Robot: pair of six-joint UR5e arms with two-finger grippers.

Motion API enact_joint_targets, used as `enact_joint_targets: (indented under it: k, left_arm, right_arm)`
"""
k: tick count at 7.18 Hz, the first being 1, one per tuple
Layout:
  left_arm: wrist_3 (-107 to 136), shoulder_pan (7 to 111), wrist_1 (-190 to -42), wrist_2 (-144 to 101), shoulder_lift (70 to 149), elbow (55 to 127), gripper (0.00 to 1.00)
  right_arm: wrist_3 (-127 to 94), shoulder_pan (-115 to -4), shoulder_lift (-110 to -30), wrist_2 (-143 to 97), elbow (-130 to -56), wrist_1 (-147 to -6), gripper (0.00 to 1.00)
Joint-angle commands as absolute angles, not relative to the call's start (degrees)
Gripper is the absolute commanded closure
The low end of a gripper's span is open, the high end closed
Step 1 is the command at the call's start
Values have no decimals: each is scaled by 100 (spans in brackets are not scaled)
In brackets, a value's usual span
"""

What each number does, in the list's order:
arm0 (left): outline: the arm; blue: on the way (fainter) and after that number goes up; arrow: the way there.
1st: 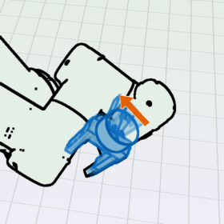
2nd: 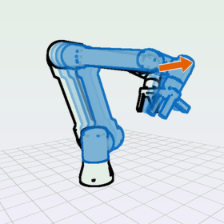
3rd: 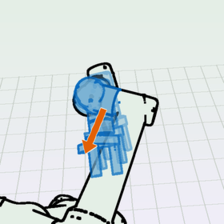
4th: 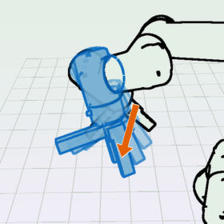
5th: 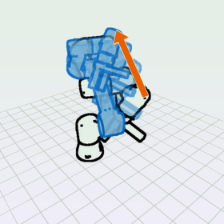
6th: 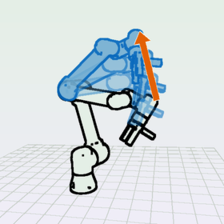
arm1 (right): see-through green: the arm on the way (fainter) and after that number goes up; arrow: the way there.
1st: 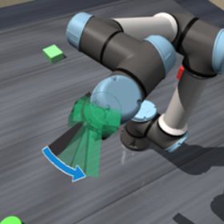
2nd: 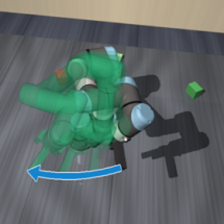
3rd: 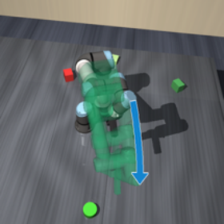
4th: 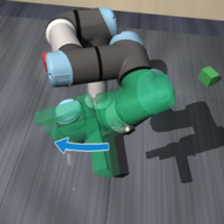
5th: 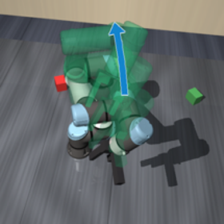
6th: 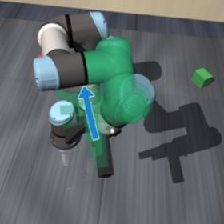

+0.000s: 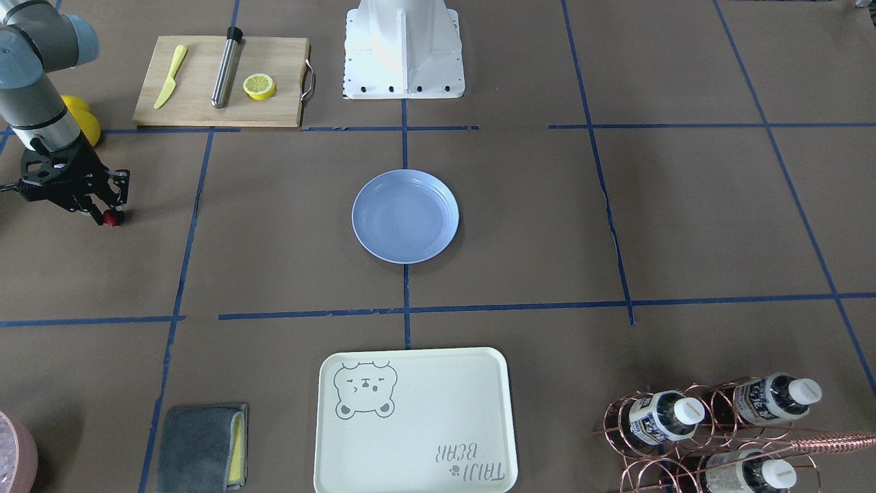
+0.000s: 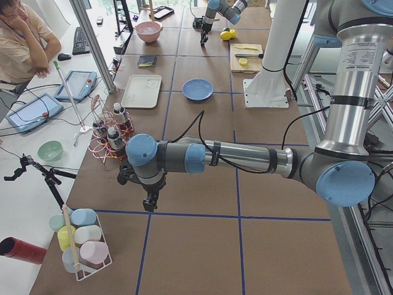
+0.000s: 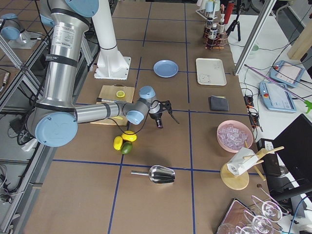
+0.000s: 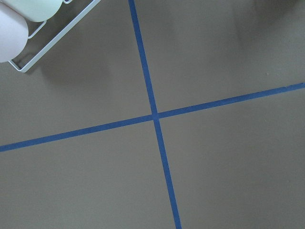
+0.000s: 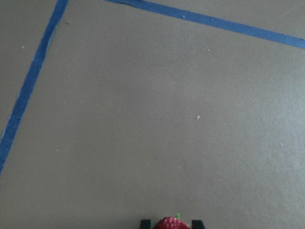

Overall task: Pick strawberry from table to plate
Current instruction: 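Carry the strawberry with the right gripper over the light-blue plate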

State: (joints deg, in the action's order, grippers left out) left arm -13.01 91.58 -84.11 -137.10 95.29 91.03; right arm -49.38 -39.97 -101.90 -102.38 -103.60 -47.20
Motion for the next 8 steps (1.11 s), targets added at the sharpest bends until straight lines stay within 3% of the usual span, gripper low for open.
enact_joint_targets:
  k: [1,2,5,8]
  left_arm:
    - [-1301,9158,-8411,-13702,9536,9105,0]
    - [-1301,9158,-8402,-13676,9536,9097,0]
    - [-1318,9158,-8385,-13650,9501,9105,0]
    - [-1310,9158,-8376,-13658,9501,9280,0]
  right_arm:
    - [-5349,-3973,-9795,-10221,-10729,-4807,100]
    - [-5692,-3894,-9043,-10230,-10766,-5312,100]
    - [-6728,-3011,-6415,-9769,-11075,-8568,100]
    - [-7504,-2225,-4857,-8967,-9701,-9018,100]
